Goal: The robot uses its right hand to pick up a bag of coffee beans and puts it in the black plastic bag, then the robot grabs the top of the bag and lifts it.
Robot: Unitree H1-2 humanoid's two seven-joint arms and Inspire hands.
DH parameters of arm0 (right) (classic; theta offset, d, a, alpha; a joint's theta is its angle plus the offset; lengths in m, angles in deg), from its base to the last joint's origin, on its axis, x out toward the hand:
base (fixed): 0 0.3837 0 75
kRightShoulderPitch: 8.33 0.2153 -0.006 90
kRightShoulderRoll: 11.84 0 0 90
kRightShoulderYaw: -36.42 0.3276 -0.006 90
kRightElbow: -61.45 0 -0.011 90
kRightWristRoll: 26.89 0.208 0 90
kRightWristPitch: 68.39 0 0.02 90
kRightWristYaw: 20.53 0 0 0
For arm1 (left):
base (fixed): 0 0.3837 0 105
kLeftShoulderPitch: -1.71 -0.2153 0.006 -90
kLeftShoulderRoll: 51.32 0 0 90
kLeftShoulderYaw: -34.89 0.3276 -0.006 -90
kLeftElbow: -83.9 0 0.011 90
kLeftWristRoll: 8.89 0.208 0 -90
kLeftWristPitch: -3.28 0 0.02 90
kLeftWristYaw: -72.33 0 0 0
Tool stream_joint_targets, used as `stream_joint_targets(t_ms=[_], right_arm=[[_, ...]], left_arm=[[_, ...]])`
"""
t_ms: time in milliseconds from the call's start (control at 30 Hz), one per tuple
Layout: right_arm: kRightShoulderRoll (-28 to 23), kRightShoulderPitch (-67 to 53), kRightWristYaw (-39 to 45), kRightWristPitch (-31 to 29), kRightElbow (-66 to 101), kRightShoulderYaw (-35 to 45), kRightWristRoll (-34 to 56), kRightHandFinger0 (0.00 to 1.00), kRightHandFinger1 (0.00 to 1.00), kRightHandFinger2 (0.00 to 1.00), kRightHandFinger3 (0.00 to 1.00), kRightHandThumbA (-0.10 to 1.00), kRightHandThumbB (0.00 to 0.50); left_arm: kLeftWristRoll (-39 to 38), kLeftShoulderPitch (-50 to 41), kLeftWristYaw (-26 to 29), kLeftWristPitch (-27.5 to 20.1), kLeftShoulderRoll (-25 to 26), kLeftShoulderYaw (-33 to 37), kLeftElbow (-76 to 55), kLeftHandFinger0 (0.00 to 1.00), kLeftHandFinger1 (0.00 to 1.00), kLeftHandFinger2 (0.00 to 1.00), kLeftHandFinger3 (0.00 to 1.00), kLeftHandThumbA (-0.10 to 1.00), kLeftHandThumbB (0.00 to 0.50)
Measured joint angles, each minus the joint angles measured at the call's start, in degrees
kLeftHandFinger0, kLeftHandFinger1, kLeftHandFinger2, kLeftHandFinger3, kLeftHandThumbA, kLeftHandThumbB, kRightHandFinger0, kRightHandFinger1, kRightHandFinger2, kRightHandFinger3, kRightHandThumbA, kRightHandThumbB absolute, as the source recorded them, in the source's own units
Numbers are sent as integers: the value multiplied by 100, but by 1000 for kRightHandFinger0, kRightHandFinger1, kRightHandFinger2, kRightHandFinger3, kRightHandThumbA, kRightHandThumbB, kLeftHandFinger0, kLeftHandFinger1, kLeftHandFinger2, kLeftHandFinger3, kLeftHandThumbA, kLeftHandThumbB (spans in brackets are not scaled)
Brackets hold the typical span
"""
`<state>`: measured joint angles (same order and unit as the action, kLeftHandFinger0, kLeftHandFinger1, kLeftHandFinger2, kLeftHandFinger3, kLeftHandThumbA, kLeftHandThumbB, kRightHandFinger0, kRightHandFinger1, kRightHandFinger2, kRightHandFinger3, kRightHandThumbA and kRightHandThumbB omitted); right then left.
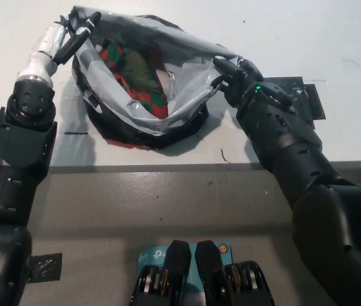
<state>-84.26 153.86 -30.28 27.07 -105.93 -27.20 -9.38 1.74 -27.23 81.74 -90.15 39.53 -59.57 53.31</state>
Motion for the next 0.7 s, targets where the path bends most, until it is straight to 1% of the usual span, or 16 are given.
stream_joint_targets(t_ms=[67,100,133,167,233,267,300,333,400,433,467,500,533,600,633,700], right_arm=[[0,-10,0,1,-1,0,6,0,215,739,638,-100,126],[1,-14,0,1,-1,0,6,0,234,774,759,-100,125],[1,-38,1,1,-1,0,7,0,234,774,759,-100,125],[3,-52,1,1,-1,0,7,0,251,804,715,-100,127],[3,-97,0,1,-2,0,9,0,254,810,686,-100,126],[3,-121,0,2,-2,0,10,0,253,799,771,-100,125],[3,-134,0,2,-2,0,10,0,253,796,789,-100,124],[3,-160,0,2,-3,0,12,0,242,784,790,-100,118],[3,-187,0,3,-3,0,15,0,242,784,790,-100,118],[3,-200,0,4,-4,0,19,0,228,770,805,-100,117],[2,-205,0,5,-4,0,22,0,228,770,805,-100,117],[2,-208,0,5,-4,0,25,0,220,761,785,-100,110],[0,-208,-1,5,-4,0,26,0,210,749,783,-100,113],[-21,-210,-2,7,-4,1,32,0,198,740,783,-100,113],[-35,-211,-2,8,-4,0,34,0,204,744,786,-100,117],[-73,-218,-2,8,-4,0,37,0,201,739,733,-100,124]], left_arm=[[-274,114,-69,88,-65,-385,204,1000,1000,1000,1000,722,438],[-339,134,-88,140,-81,-478,244,1000,1000,1000,1000,553,383],[-478,198,-162,287,-111,-674,340,1000,1000,1000,1000,553,383],[-548,214,-188,365,-124,-765,377,974,1000,1000,1000,440,373],[-736,272,-262,598,-164,-1046,491,905,1000,1000,1000,379,357],[-837,295,-288,731,-184,-1175,530,623,863,1000,1000,203,363],[-903,313,-307,816,-200,-1279,559,501,782,1000,1000,146,367],[-1028,344,-342,977,-232,-1450,582,308,610,949,1000,92,365],[-1201,385,-375,1186,-285,-1676,590,308,610,949,1000,92,365],[-1293,411,-388,1290,-317,-1793,590,130,420,759,1000,25,354],[-1395,437,-401,1406,-351,-1915,590,130,420,759,1000,25,354],[-1503,459,-406,1531,-383,-2035,589,45,221,487,1000,5,345],[-1594,482,-408,1644,-401,-2137,589,9,158,398,998,-36,341],[-1815,541,-406,1872,-448,-2398,578,1,128,394,1000,-63,346],[-1887,565,-405,1936,-470,-2486,570,0,21,317,959,-92,343],[-2152,618,-382,2127,-558,-2726,505,0,2,280,824,-100,338]])
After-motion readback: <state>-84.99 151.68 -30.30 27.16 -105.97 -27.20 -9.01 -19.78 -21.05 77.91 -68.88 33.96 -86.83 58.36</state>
